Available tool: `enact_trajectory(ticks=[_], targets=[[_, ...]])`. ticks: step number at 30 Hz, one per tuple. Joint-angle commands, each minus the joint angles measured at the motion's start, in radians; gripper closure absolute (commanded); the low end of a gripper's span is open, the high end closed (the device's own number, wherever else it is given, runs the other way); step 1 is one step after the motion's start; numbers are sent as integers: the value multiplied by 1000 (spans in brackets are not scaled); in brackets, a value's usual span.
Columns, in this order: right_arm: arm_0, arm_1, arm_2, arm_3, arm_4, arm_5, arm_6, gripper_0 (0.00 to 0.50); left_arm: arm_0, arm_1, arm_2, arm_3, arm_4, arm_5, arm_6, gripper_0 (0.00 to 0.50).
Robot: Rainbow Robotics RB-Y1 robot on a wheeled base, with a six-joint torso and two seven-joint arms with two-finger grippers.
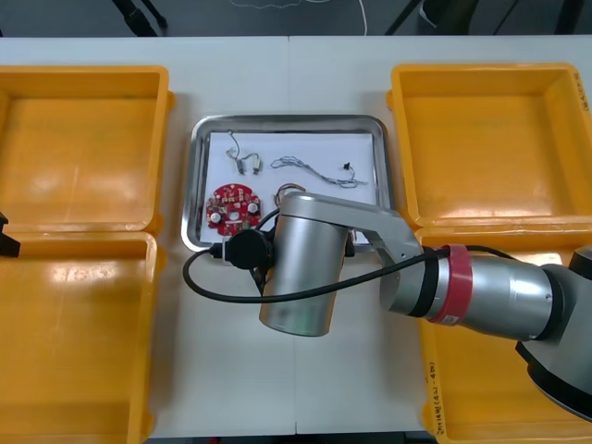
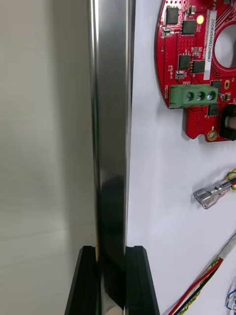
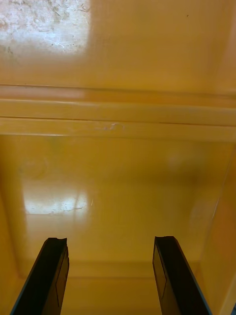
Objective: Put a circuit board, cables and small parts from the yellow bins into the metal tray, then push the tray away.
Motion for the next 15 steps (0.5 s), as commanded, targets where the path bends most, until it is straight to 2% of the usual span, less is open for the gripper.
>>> enact_trajectory(ticks=[1, 5, 15], targets=[[-98, 26, -33, 67, -37, -50, 59, 500, 14, -7, 32, -26, -9, 7, -63, 0], [-130, 28, -34, 117, -65, -88, 63, 500, 14, -7, 32, -26, -9, 7, -63, 0], [-181, 52, -53, 212, -63, -152, 79, 500, 14, -7, 32, -26, -9, 7, -63, 0]])
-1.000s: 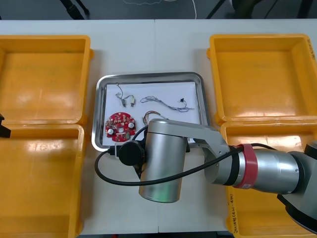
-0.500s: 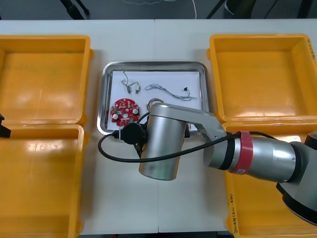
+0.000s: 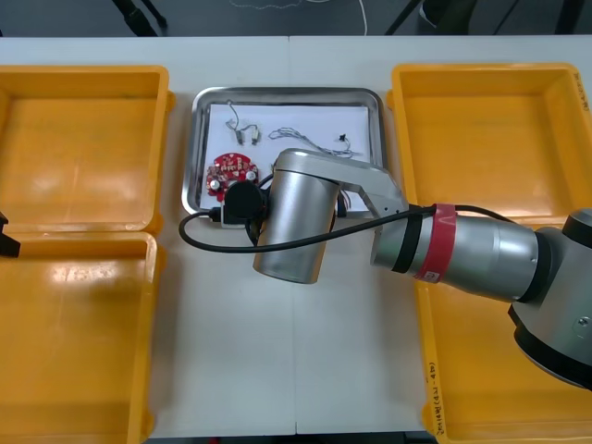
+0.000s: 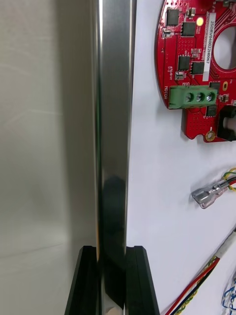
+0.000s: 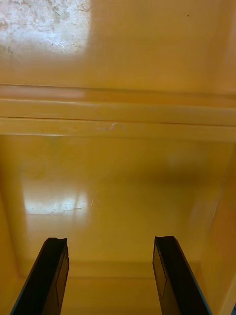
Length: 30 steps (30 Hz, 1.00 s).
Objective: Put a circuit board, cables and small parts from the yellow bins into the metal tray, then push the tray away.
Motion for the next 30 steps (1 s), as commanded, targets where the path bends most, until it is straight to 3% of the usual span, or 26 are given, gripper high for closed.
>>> enact_trajectory(ticks=[1, 30], targets=[[-66, 33, -48, 28, -6, -35, 42, 500, 14, -7, 32, -26, -9, 7, -63, 0], [-141, 34, -63, 209, 40, -252, 67, 500, 14, -7, 32, -26, -9, 7, -63, 0]])
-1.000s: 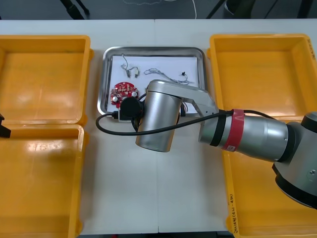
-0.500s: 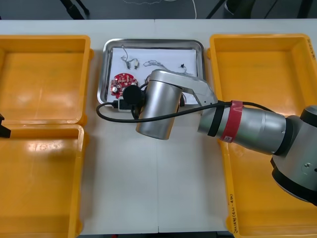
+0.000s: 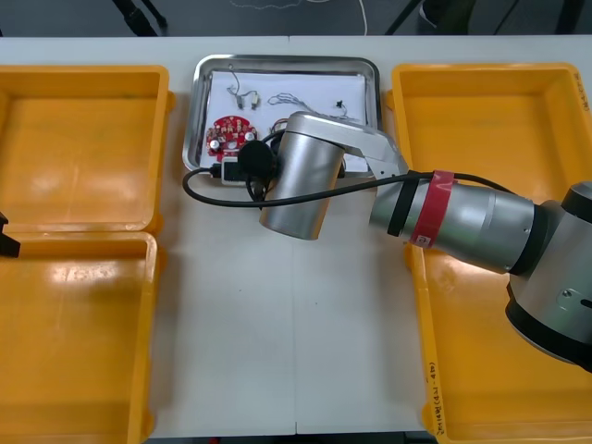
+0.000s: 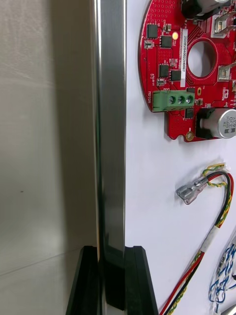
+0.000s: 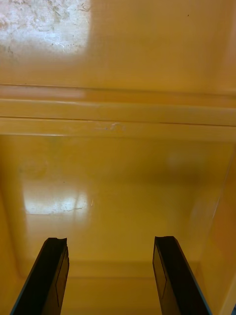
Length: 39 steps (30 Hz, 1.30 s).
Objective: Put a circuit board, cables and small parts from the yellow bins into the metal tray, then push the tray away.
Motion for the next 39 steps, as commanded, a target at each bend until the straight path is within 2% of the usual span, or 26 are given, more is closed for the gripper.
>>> enact_trajectory(ticks=[1, 21, 39], targets=[[-59, 23, -36, 17, 15, -47, 40, 500, 14, -7, 32, -26, -9, 7, -63, 0], [-89, 22, -36, 138, 38, -188, 41, 500, 14, -7, 32, -26, -9, 7, -63, 0], [-91, 23, -36, 180, 53, -283, 36, 500, 14, -7, 32, -26, -9, 7, -63, 0]])
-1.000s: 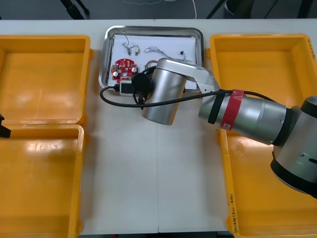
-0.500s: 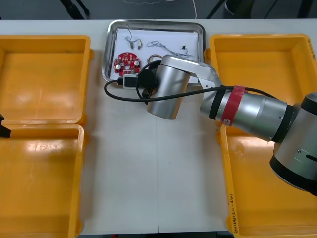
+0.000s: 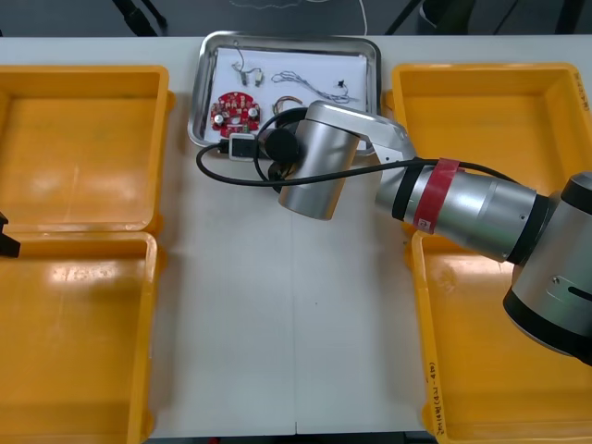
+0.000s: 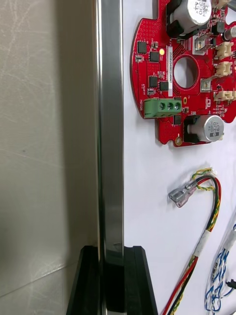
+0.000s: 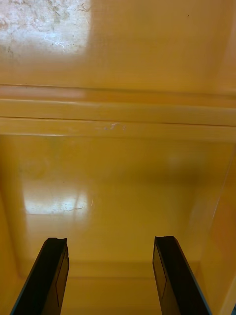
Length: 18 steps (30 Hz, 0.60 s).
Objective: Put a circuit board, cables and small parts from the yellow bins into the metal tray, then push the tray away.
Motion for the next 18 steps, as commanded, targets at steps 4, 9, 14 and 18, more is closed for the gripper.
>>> enact_trajectory(ticks=[4, 9, 14, 18], targets=[[-59, 20, -35, -5, 18, -15, 41, 500, 14, -7, 32, -26, -9, 7, -63, 0], [-59, 20, -35, -5, 20, -17, 36, 380, 14, -7, 32, -26, -9, 7, -63, 0], [-59, 20, -35, -5, 23, -15, 41, 144, 14, -7, 32, -26, -9, 7, -63, 0], [-59, 20, -35, -5, 21, -11, 44, 33, 14, -7, 32, -26, -9, 7, -63, 0]])
